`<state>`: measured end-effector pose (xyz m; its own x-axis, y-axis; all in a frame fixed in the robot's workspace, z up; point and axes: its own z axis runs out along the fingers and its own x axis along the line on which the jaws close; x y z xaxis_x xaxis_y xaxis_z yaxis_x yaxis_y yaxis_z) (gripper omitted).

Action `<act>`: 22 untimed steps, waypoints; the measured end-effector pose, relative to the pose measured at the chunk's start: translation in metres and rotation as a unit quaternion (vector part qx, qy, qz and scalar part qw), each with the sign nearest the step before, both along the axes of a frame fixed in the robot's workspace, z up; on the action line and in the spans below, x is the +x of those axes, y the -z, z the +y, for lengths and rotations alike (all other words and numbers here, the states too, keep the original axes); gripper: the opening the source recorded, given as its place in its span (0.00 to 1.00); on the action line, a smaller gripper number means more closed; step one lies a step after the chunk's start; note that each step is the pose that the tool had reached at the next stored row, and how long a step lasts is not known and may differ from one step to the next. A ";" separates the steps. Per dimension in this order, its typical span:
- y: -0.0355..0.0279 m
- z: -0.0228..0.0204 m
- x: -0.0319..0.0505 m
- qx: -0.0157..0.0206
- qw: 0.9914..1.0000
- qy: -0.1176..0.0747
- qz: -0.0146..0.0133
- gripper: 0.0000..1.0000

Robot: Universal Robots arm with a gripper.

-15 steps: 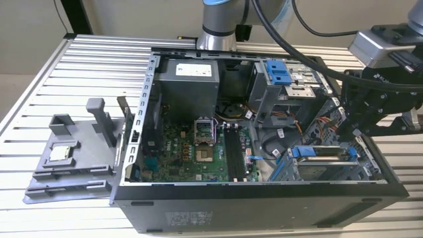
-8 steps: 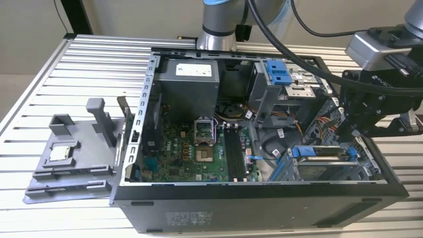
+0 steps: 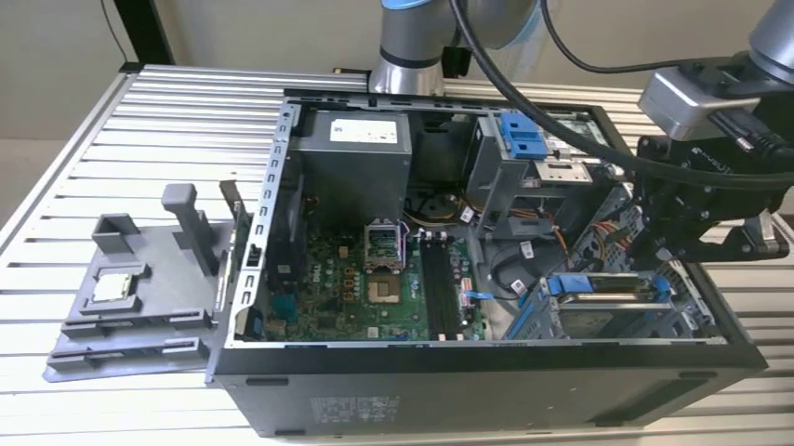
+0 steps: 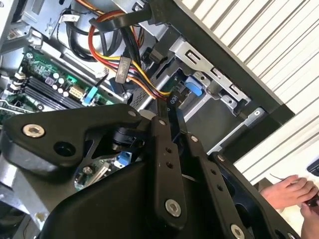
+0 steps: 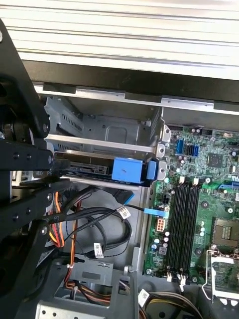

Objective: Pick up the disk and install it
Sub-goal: 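Insert the first disk wire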

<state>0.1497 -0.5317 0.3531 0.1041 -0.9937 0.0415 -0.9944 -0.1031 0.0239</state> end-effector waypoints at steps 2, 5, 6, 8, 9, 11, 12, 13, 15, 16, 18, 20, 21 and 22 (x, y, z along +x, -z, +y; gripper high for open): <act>0.0010 -0.0001 -0.0018 0.000 1.000 0.002 -0.001 0.00; 0.0027 -0.0001 -0.0023 0.000 1.000 0.010 -0.003 0.00; 0.0033 -0.0001 -0.0024 0.000 1.000 0.013 -0.004 0.00; 0.0045 -0.0001 -0.0025 0.000 1.000 0.018 -0.005 0.00; 0.0048 -0.0001 -0.0026 0.000 1.000 0.019 -0.007 0.00; 0.0056 -0.0001 -0.0026 0.000 1.000 0.020 -0.013 0.00; 0.0060 -0.0001 -0.0026 0.000 1.000 0.020 -0.017 0.00; 0.0063 -0.0002 -0.0028 0.001 1.000 0.020 -0.022 0.00; 0.0069 -0.0002 -0.0039 0.001 0.999 0.020 -0.032 0.00; 0.0071 -0.0003 -0.0047 0.001 0.999 0.020 -0.037 0.00; 0.0079 -0.0006 -0.0064 0.001 0.999 0.020 -0.047 0.00; 0.0085 -0.0011 -0.0088 0.001 0.998 0.020 -0.053 0.00; 0.0085 -0.0018 -0.0105 0.001 0.998 0.021 -0.054 0.00; 0.0085 -0.0026 -0.0120 0.001 0.998 0.021 -0.054 0.00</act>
<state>0.1377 -0.5342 0.3446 0.0578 -0.9972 0.0481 -0.9946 -0.0617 -0.0832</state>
